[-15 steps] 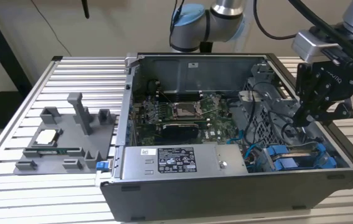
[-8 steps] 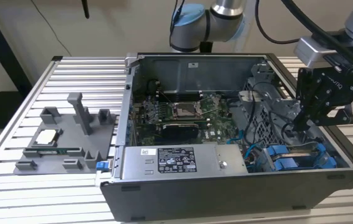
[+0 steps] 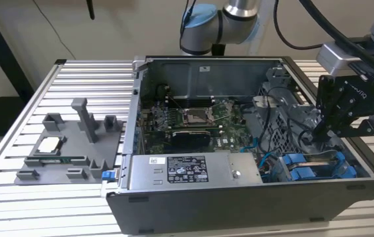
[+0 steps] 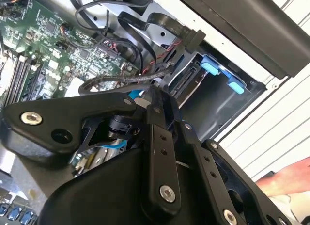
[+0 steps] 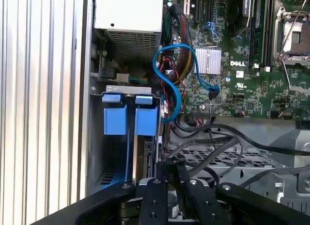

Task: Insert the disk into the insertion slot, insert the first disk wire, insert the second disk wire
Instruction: 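Insert the first disk wire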

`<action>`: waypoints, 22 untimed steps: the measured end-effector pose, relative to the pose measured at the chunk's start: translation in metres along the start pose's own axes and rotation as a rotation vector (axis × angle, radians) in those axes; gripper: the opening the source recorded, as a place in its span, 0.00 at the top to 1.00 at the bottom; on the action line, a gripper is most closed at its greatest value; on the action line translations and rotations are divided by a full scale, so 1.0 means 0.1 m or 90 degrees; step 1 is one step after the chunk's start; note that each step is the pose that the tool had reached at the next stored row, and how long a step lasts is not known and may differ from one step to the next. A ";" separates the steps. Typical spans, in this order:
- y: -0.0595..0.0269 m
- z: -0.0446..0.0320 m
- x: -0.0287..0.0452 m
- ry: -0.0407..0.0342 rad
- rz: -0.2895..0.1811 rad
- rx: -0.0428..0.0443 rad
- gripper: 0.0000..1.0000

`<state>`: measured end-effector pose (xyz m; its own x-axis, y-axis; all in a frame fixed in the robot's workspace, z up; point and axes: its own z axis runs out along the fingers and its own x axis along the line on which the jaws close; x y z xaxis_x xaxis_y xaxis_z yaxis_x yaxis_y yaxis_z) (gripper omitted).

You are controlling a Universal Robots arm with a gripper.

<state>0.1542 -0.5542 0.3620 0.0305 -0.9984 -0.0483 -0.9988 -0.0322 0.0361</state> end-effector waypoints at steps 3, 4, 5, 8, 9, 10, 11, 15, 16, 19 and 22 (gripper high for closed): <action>-0.001 0.001 0.001 0.0006 0.000 -0.0001 0.81; -0.001 0.001 0.001 0.0006 0.000 -0.0001 0.81; -0.002 0.001 0.001 0.0006 0.000 -0.0001 0.81; -0.002 0.001 0.001 0.0006 0.000 -0.0001 0.81; -0.002 0.001 0.001 0.0006 0.001 -0.0001 0.81; -0.003 0.001 0.003 0.0006 0.001 -0.0001 0.81; -0.009 0.001 0.008 0.0003 0.000 -0.0004 0.81; -0.036 0.002 0.044 -0.0026 0.001 -0.0035 0.81; -0.042 0.007 0.052 -0.0041 0.001 -0.0042 0.81; -0.064 0.025 0.074 -0.0108 0.000 -0.0054 0.81; -0.088 0.044 0.102 -0.0152 0.000 -0.0057 0.81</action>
<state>0.1631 -0.5640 0.3568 0.0290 -0.9970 -0.0720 -0.9985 -0.0323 0.0450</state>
